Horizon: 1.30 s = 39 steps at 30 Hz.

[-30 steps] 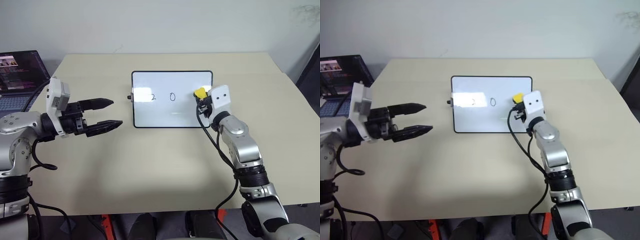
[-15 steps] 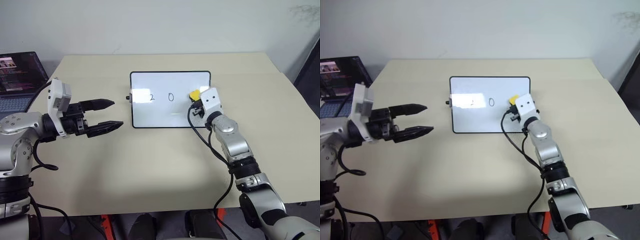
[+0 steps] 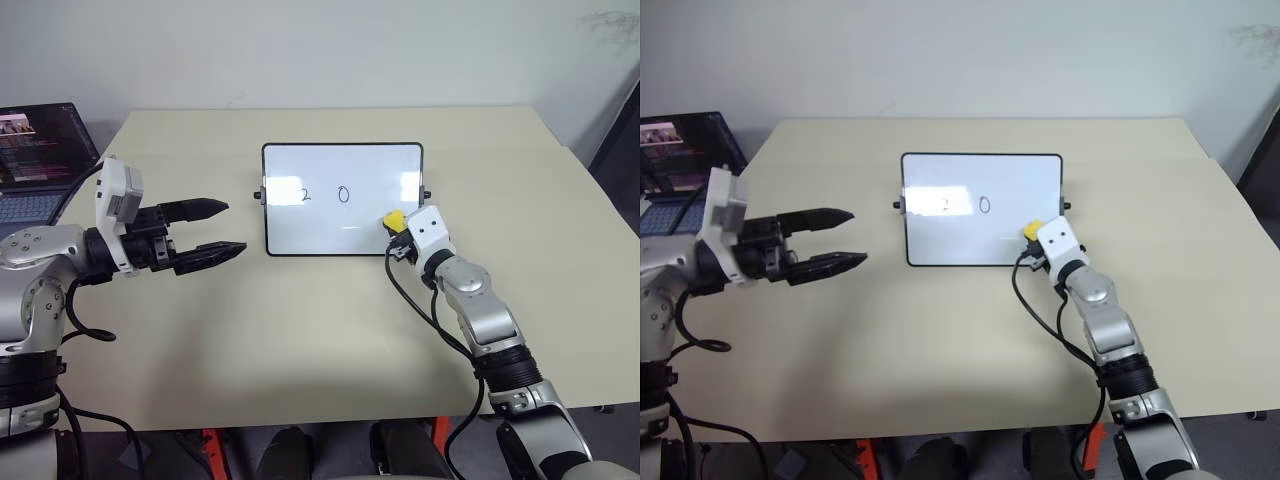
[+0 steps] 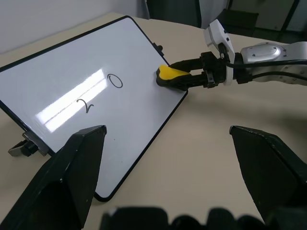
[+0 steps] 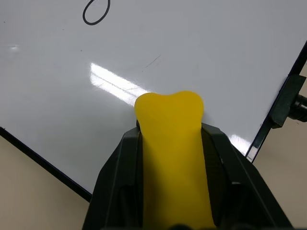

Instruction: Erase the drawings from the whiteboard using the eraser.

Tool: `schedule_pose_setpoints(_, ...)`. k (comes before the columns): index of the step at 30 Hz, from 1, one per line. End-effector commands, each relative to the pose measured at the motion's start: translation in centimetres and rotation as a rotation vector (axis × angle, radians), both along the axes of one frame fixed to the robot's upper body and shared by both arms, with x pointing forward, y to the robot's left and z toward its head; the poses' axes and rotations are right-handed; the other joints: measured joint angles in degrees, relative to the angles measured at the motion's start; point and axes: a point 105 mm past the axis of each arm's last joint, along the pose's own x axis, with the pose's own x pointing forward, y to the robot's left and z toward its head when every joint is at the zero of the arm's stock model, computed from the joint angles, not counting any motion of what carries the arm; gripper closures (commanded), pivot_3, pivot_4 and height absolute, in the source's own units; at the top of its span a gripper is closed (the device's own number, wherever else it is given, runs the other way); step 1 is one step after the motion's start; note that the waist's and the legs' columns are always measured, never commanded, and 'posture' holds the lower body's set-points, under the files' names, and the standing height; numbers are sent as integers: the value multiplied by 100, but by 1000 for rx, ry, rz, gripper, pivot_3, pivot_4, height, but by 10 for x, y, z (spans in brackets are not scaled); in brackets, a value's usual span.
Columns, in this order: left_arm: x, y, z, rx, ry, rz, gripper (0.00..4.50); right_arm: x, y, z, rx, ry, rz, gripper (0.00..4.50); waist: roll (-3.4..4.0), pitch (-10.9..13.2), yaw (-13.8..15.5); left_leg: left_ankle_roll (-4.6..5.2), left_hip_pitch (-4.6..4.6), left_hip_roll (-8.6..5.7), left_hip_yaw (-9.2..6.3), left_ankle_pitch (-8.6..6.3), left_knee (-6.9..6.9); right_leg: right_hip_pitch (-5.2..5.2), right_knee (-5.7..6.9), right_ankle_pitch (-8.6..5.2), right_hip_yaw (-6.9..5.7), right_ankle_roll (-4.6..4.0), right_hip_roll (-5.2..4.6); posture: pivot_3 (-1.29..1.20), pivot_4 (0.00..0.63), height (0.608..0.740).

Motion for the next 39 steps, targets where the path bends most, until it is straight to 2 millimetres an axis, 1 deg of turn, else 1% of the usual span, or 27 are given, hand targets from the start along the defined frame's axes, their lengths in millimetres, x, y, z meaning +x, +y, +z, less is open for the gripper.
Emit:
schedule_pose_setpoints(1,-2,0,15,8,-58,-4,0,-2,0,34,123,-75,10,3229,0,3,1,0,-2,0,0,0,0,-1,-1,0,0,0,0,0,150,740)
schedule_pose_setpoints(4,-1,-2,16,9,-61,-6,0,-3,-1,44,146,-76,-6,3229,0,3,2,0,-9,0,-3,0,-1,-6,-3,0,-2,0,0,0,150,740)
schedule_pose_setpoints(7,0,-2,16,10,-61,-7,0,-8,4,50,169,-73,10,3229,1,4,1,0,-11,0,-3,0,-2,-8,-7,0,-1,0,0,0,150,740)
schedule_pose_setpoints(11,1,-2,16,9,-62,-8,0,-12,10,50,168,-64,28,3229,1,4,3,0,-11,1,-4,0,-3,-8,-7,0,-2,0,0,0,150,740)
schedule_pose_setpoints(16,1,-2,16,10,-62,-9,0,-11,10,48,168,-53,20,3229,1,4,4,0,-11,-1,-3,-1,-3,-8,-7,0,-2,0,-1,0,150,740)
schedule_pose_setpoints(20,1,0,15,14,-57,-7,0,-8,5,49,164,-60,4,3229,1,4,3,0,-11,0,-4,0,-3,-9,-7,0,-3,0,0,0,150,740)
schedule_pose_setpoints(23,1,2,15,15,-57,-2,0,-7,8,50,160,-67,16,3229,1,4,3,0,-11,-1,-3,0,-3,-9,-7,0,-3,0,0,0,150,740)
schedule_pose_setpoints(25,1,3,14,15,-57,-1,0,-5,14,53,160,-78,32,3229,1,4,-2,0,-11,-1,-3,-1,-3,-9,-7,0,-3,0,0,0,150,740)
schedule_pose_setpoints(29,2,7,11,25,-53,8,0,8,35,66,185,-99,61,3229,2,6,-30,0,-9,0,-3,0,-3,-9,-4,0,-2,0,1,0,150,740)
schedule_pose_setpoints(36,4,12,13,39,-69,33,0,24,77,85,200,-148,151,3229,2,6,-22,-1,-13,0,-3,0,-4,-13,-9,0,-3,-1,-1,0,150,740)
schedule_pose_setpoints(39,5,15,13,45,-80,55,0,30,89,91,196,-168,183,3229,2,6,-21,-1,-15,-1,-3,0,-3,-14,-9,0,-3,-1,-3,0,150,740)
